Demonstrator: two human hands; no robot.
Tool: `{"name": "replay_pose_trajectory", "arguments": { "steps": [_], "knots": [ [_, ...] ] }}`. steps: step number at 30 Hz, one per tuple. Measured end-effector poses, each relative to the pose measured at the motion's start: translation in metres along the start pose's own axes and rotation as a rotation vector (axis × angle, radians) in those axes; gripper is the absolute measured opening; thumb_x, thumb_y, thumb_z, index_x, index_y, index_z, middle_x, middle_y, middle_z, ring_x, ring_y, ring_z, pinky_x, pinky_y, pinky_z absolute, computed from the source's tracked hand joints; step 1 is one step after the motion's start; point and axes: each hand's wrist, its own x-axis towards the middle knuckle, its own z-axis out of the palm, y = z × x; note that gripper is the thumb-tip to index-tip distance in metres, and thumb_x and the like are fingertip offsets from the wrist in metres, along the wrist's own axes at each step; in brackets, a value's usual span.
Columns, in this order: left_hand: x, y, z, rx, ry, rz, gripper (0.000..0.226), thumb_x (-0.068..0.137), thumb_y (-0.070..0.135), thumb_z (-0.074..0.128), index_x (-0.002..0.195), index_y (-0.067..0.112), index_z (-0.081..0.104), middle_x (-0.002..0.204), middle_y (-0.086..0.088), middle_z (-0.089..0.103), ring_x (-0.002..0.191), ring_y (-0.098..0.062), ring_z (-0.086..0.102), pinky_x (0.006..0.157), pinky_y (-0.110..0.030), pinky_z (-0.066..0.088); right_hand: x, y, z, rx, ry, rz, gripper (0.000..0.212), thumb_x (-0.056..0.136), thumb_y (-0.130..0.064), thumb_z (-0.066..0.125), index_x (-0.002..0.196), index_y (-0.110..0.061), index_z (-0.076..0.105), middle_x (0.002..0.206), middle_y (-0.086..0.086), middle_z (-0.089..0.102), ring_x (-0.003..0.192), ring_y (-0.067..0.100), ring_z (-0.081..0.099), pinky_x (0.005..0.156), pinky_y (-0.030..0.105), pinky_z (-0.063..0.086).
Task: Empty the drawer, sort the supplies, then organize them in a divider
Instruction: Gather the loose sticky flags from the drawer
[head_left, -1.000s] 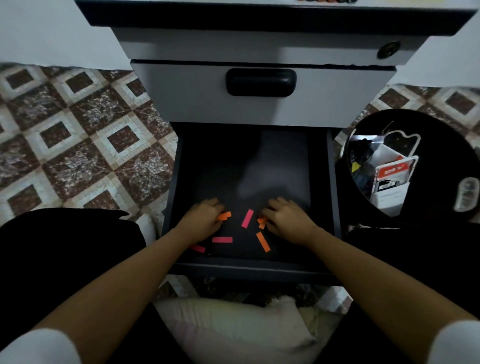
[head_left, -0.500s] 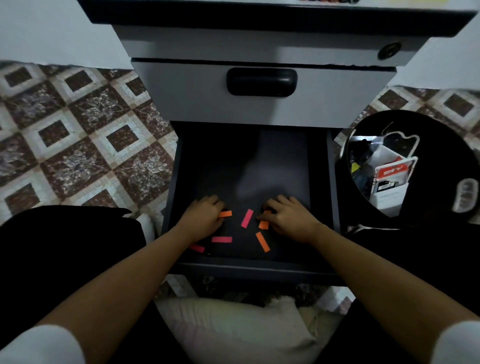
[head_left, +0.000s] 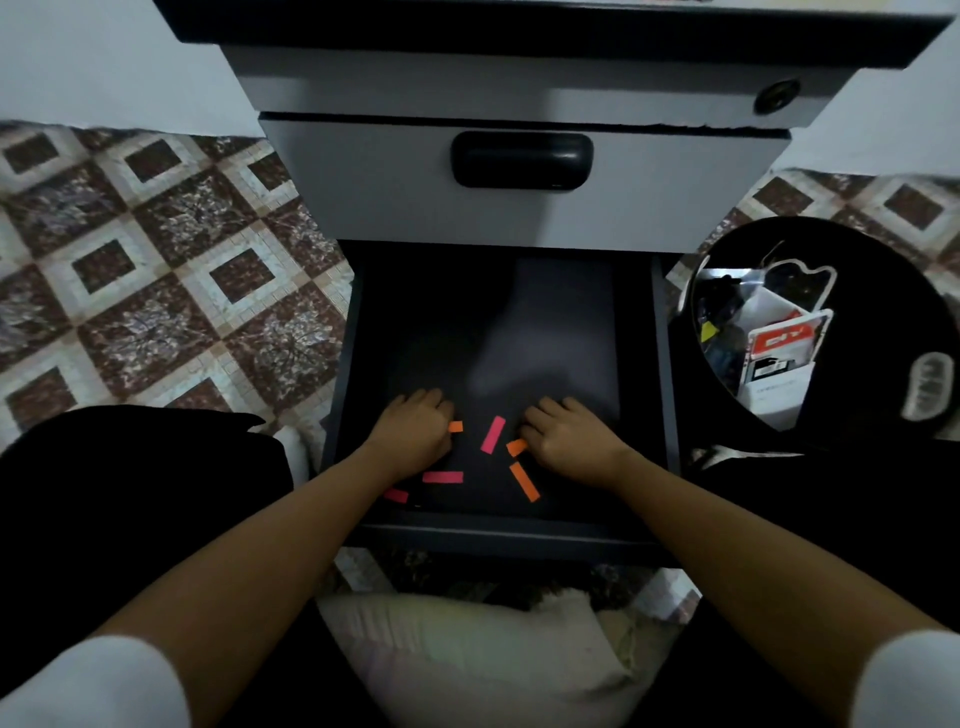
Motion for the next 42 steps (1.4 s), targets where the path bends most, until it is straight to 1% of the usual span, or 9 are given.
{"name": "replay_pose_trajectory", "arguments": {
  "steps": [2, 4, 7, 9, 12, 14, 19, 28, 42],
  "knots": [
    [0.001, 0.001, 0.0, -0.008, -0.006, -0.004, 0.032, 0.091, 0.025, 0.045, 0.118, 0.008, 0.05, 0.127, -0.009, 0.048, 0.12, -0.025, 0.045, 0.094, -0.033, 0.036, 0.002, -0.002, 0.001, -0.009, -0.042, 0.047, 0.015, 0.069, -0.029, 0.063, 0.064, -0.017, 0.069, 0.071, 0.002, 0.064, 0.064, 0.019, 0.06, 0.054, 0.025, 0.045],
    [0.001, 0.001, 0.0, -0.016, -0.01, -0.005, 0.033, 0.09, 0.027, 0.046, 0.117, 0.008, 0.05, 0.126, -0.009, 0.048, 0.12, -0.025, 0.045, 0.095, -0.033, 0.035, 0.004, -0.004, 0.001, 0.001, -0.064, 0.065, 0.022, 0.054, -0.032, 0.079, 0.059, -0.015, 0.066, 0.066, 0.004, 0.063, 0.06, 0.02, 0.06, 0.052, 0.025, 0.045],
    [0.001, 0.0, 0.0, -0.036, -0.02, -0.015, 0.033, 0.089, 0.028, 0.048, 0.116, 0.008, 0.051, 0.124, -0.01, 0.049, 0.117, -0.026, 0.046, 0.093, -0.033, 0.036, 0.003, -0.006, 0.0, 0.105, -0.091, 0.155, 0.037, 0.04, -0.039, 0.086, 0.057, -0.013, 0.066, 0.062, 0.005, 0.062, 0.056, 0.02, 0.06, 0.049, 0.023, 0.045],
    [0.001, 0.0, -0.002, -0.067, -0.018, -0.033, 0.033, 0.089, 0.029, 0.049, 0.114, 0.008, 0.051, 0.123, -0.01, 0.05, 0.116, -0.026, 0.048, 0.092, -0.033, 0.037, -0.001, -0.008, -0.004, 0.18, -0.068, 0.243, 0.038, 0.046, -0.039, 0.085, 0.062, -0.01, 0.066, 0.066, 0.008, 0.063, 0.06, 0.023, 0.062, 0.051, 0.027, 0.047],
    [0.002, 0.0, -0.005, -0.11, -0.009, -0.053, 0.031, 0.088, 0.028, 0.05, 0.112, 0.008, 0.052, 0.121, -0.011, 0.053, 0.114, -0.028, 0.051, 0.091, -0.033, 0.038, -0.002, -0.013, -0.01, 0.36, -0.096, 0.351, 0.034, 0.08, -0.036, 0.063, 0.092, -0.004, 0.063, 0.099, 0.014, 0.061, 0.096, 0.03, 0.058, 0.077, 0.035, 0.045],
    [0.002, 0.0, -0.007, -0.119, 0.0, -0.055, 0.03, 0.088, 0.028, 0.05, 0.11, 0.007, 0.053, 0.12, -0.011, 0.055, 0.113, -0.028, 0.052, 0.089, -0.033, 0.039, -0.003, -0.018, -0.009, 0.418, -0.127, 0.401, 0.037, 0.086, -0.041, 0.054, 0.102, -0.008, 0.059, 0.111, 0.01, 0.056, 0.109, 0.026, 0.052, 0.087, 0.033, 0.041],
    [0.001, 0.0, -0.007, -0.126, 0.027, -0.053, 0.028, 0.088, 0.028, 0.051, 0.107, 0.008, 0.055, 0.118, -0.011, 0.057, 0.111, -0.029, 0.054, 0.087, -0.035, 0.041, -0.008, -0.032, -0.004, 0.415, -0.211, 0.419, 0.042, 0.088, -0.045, 0.049, 0.108, -0.01, 0.058, 0.118, 0.011, 0.055, 0.112, 0.028, 0.052, 0.087, 0.033, 0.042],
    [0.001, -0.001, -0.006, -0.146, 0.024, -0.046, 0.027, 0.089, 0.025, 0.05, 0.109, 0.007, 0.054, 0.118, -0.011, 0.054, 0.111, -0.029, 0.053, 0.088, -0.034, 0.041, -0.005, -0.035, -0.005, 0.365, -0.22, 0.364, 0.047, 0.088, -0.043, 0.053, 0.12, -0.009, 0.052, 0.127, 0.011, 0.05, 0.117, 0.027, 0.048, 0.093, 0.035, 0.039],
    [0.002, -0.001, -0.005, -0.152, 0.025, -0.038, 0.028, 0.089, 0.025, 0.049, 0.112, 0.009, 0.053, 0.119, -0.011, 0.055, 0.112, -0.029, 0.053, 0.088, -0.035, 0.041, -0.005, -0.027, -0.007, 0.42, -0.198, 0.351, 0.041, 0.087, -0.035, 0.052, 0.115, -0.005, 0.052, 0.123, 0.013, 0.051, 0.115, 0.027, 0.049, 0.089, 0.033, 0.041]
  ]
}}
